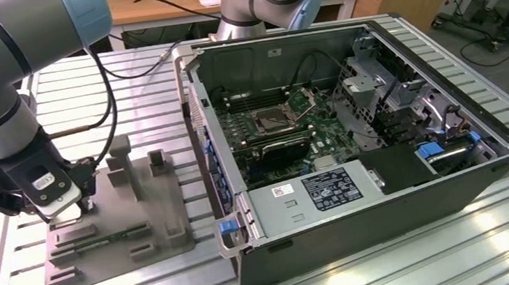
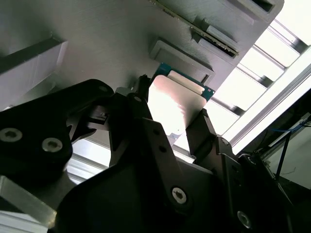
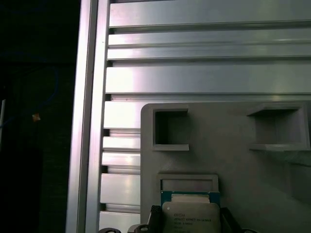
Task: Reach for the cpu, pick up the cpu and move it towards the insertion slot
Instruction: 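Pick up the cpu and move it towards the insertion slot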
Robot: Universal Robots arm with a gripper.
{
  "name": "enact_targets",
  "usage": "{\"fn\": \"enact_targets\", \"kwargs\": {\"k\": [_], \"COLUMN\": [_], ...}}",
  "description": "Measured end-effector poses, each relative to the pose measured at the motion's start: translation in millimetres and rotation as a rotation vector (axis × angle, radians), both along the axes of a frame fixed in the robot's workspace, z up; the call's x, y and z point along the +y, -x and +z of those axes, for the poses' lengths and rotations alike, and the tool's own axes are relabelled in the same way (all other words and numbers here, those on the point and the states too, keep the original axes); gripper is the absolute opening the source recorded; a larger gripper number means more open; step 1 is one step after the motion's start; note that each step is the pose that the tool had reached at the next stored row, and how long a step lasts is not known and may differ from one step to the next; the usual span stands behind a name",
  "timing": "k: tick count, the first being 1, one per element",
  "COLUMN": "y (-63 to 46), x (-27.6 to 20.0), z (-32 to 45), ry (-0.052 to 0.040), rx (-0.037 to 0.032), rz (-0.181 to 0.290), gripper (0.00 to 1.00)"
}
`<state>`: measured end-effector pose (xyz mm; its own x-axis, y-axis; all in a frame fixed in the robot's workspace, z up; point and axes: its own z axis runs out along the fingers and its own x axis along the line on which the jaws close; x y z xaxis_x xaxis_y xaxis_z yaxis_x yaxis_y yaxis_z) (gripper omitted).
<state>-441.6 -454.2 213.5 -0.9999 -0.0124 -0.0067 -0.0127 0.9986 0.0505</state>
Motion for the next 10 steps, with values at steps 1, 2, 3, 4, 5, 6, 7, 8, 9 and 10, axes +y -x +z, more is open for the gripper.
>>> {"fn": "enact_targets", "kwargs": {"k": [1, 2, 3, 4, 5, 6, 7, 8, 9, 10], "y": [0.0, 0.0, 0.0, 0.0, 0.0, 0.0, 0.0, 0.0, 0.0, 0.1], "x": [0.0, 0.0, 0.0, 0.0, 0.0, 0.0, 0.0, 0.0, 0.0, 0.0], "z": [0.2, 0.3, 0.3, 0.4, 0.4, 0.4, 0.4, 0.6, 1.0, 1.7], "ry": [0.0001, 0.0002, 0.0002, 0.0002, 0.0002, 0.0002, 0.0001, 0.0002, 0.0003, 0.0005], "rx": [0.0001, 0.0002, 0.0002, 0.0002, 0.0001, 0.0002, 0.0002, 0.0002, 0.0004, 0.0007], "rz": [0.000, 0.000, 0.000, 0.000, 0.000, 0.000, 0.000, 0.000, 0.000, 0.000], "gripper": [0.55, 0.55, 0.55, 0.55, 0.55, 0.55, 0.55, 0.55, 0.55, 0.55]}}
